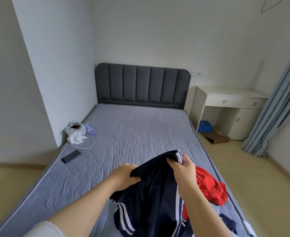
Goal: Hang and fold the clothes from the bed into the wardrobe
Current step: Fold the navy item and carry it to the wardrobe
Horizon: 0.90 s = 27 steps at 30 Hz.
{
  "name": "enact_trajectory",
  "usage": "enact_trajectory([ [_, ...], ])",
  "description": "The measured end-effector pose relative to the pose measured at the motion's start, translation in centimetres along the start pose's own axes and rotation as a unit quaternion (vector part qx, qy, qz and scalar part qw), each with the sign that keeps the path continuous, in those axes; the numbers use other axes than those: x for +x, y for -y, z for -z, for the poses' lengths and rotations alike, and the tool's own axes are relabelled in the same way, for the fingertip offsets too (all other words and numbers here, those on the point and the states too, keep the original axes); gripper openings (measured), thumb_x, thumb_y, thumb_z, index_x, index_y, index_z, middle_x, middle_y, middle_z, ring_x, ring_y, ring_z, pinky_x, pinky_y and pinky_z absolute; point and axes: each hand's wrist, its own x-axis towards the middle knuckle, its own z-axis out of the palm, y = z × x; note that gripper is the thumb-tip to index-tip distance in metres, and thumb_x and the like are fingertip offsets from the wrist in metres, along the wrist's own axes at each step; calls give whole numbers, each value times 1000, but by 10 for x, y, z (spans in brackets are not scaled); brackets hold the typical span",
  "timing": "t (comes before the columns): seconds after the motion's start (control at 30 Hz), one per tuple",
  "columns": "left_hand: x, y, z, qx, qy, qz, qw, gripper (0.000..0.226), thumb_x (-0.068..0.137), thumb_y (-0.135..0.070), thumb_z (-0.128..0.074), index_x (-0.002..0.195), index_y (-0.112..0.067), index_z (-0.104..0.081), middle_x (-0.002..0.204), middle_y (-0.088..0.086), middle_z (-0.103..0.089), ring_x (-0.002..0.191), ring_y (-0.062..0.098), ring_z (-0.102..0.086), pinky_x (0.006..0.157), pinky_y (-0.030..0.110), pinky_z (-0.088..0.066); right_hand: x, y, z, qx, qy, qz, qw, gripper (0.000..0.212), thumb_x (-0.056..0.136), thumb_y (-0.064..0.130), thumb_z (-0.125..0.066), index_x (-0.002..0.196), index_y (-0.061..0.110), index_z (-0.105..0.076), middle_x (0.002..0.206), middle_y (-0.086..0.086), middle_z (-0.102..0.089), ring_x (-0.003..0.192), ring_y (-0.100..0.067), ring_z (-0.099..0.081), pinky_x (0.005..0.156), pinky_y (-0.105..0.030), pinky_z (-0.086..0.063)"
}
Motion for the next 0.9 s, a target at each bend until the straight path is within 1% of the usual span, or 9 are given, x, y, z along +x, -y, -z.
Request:
enact_trajectory([
  [0.13,-10,17,-12,-89,87,-4,992,11,86,-18,-48,96,-20,-50,100,-5,-58,99,13,-56,82,23,-42,6,13,8,35,-24,1,999,19,82,11,-63,71,8,-49,66,-5,-45,65,-19,-41,60,-31,-35],
  [0.27,-10,17,-5,-221,-7,41,974,12,93,-17,-43,85,-21,-50,81,-3,-54,71,8,-52,68,25,-40,7,23,7,58,-25,9,998,19,83,12,-62,70,11,-48,68,-6,-45,64,-18,-40,58,-30,-35],
  [0.53,-2,-30,63,-542,-148,146,814,11,95,-16,-46,97,-9,-55,63,8,-59,45,16,-56,39,21,-47,-2,31,2,124,-34,-28,991,11,87,18,-63,76,13,-62,78,-8,-62,78,-22,-58,83,-43,-52],
  [0.6,-9,-44,90,-643,-117,126,746,19,96,-11,-42,80,-9,-53,43,1,-50,30,9,-45,36,15,-42,-5,47,2,165,-17,-16,986,8,87,17,-63,79,15,-65,77,-2,-67,77,-19,-63,77,-40,-55],
  [0.7,-33,-68,144,-837,-3,26,547,26,83,-1,-50,61,-14,-46,39,-9,-36,26,1,-30,29,8,-28,-7,88,2,230,5,43,972,6,86,20,-65,81,19,-68,79,0,-73,80,-19,-69,71,-33,-55],
  [0.73,-43,-78,161,-856,19,-22,517,21,74,1,-58,59,-12,-54,43,-9,-40,28,2,-34,30,7,-28,-9,104,3,246,13,66,967,7,86,22,-65,81,19,-68,79,0,-74,80,-19,-70,69,-32,-56],
  [0.77,-52,-85,174,-848,3,-68,525,13,68,-2,-64,58,-10,-62,48,-8,-47,32,2,-41,33,7,-33,-11,120,3,262,22,87,961,7,86,23,-65,81,20,-68,80,1,-74,78,-18,-71,66,-31,-56],
  [0.83,-68,-98,192,-770,-110,-129,615,8,63,-18,-68,58,-13,-73,60,-4,-65,47,6,-61,46,13,-49,-14,145,4,290,37,121,949,8,85,26,-66,81,20,-69,81,1,-74,76,-16,-72,61,-28,-56],
  [0.9,-74,-98,195,-721,-175,-131,657,12,64,-24,-68,60,-17,-76,67,-1,-72,59,10,-69,52,21,-54,-16,157,8,299,44,125,945,9,86,28,-66,85,20,-69,83,0,-75,76,-16,-72,59,-27,-56],
])
